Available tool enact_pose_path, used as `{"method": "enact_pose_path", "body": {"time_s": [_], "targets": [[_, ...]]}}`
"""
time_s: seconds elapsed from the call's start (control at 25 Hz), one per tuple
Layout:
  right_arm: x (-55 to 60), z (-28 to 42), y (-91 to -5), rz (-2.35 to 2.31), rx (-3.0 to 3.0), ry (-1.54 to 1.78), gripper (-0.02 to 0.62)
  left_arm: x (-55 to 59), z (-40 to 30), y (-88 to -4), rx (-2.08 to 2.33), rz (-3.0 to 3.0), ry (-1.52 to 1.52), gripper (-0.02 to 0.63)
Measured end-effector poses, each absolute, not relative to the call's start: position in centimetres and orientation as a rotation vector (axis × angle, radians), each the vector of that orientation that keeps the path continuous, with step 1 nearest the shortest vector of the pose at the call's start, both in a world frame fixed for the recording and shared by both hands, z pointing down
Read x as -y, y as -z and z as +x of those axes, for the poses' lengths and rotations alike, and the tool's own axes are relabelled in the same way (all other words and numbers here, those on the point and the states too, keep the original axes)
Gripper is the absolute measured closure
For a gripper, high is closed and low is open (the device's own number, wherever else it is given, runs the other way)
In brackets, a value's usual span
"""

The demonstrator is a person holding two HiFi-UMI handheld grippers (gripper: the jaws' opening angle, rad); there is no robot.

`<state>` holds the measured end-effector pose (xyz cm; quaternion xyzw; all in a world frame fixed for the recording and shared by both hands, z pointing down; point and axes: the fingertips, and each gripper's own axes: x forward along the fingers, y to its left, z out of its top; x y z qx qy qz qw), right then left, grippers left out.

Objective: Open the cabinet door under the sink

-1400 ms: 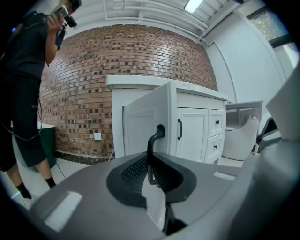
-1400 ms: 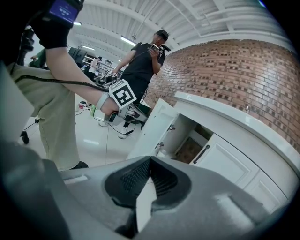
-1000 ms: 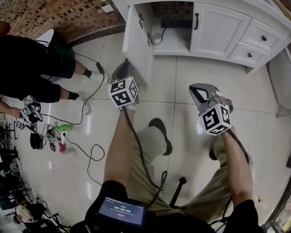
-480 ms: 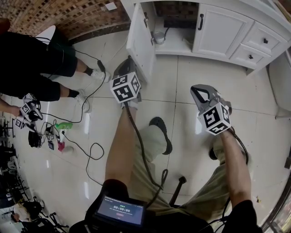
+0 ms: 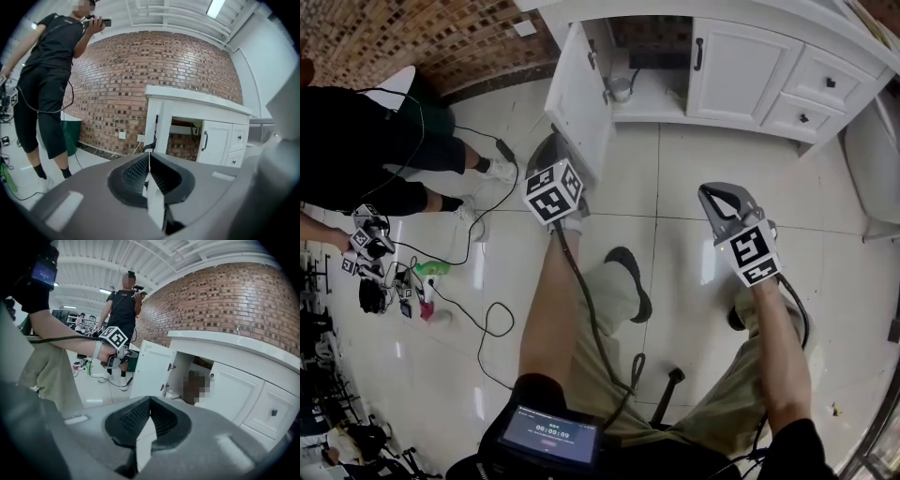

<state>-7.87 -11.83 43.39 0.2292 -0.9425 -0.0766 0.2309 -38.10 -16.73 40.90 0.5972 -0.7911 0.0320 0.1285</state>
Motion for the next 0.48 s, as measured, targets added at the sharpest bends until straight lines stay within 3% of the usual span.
{"method": "enact_pose_path", "body": {"time_s": [0.2,0.48], "targets": [[10.5,-7.1,-42.2,0.648,2.629,0.213,0.603,16.3,-33.8,-38.5,2.240,1.839,0.008,0.589],[11.1,-4.2,-39.1,0.830,2.762,0.053,0.603,15.7,-21.1,-34.0,2.014,2.172,0.118,0.591]]}}
